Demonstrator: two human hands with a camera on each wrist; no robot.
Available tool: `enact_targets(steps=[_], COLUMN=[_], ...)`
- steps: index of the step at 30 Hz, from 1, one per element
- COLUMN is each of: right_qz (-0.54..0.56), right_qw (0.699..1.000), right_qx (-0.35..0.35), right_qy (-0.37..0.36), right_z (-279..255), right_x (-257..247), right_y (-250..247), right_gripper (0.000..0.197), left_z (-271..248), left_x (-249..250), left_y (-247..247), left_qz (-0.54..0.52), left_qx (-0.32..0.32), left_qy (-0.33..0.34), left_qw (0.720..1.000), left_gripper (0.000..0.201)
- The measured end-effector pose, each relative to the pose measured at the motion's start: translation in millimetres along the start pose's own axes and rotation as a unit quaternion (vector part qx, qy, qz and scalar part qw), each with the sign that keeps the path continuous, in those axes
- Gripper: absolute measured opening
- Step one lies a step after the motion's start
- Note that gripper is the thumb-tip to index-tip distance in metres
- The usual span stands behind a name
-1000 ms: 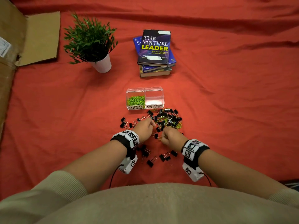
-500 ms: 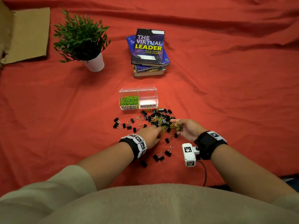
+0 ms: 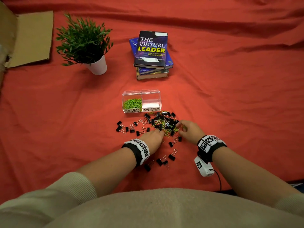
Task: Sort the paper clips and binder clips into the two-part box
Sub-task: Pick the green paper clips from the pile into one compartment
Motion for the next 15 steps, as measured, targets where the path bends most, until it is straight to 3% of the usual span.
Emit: enact_targets(steps=[4, 9, 15], right_qz=[-0.089, -0.162, -0.150], right_qw=[0.993, 0.982, 0.986], right_qx=[0.017, -0.004, -0.033], right_qy=[-0.070, -0.101, -0.069], right_z=[-4, -4, -7], right_x=[-14, -19, -23], right_y=[0, 14, 32], right_gripper=[0.023, 0.019, 0.016], left_z=[0, 0, -2], left_x=[-2, -2, 1], left_y=[-3, -3, -3], left_qz=[-0.012, 0.003, 0.028], left_qx=[0.011, 0.016, 0.004], left_qy=[-0.006, -0.002, 0.008], left_qw=[1.000, 1.000, 1.000], left_gripper=[0.032, 0.033, 0.029])
Point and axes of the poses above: each hand's wrist, its own z-axis towards the middle knuckle, its own y-axis out of the palm, x = y × z, the point moved 9 cm from there along z, towards the middle knuckle, and after that the axes turned 2 degrees about x, right-handed, at the moved point
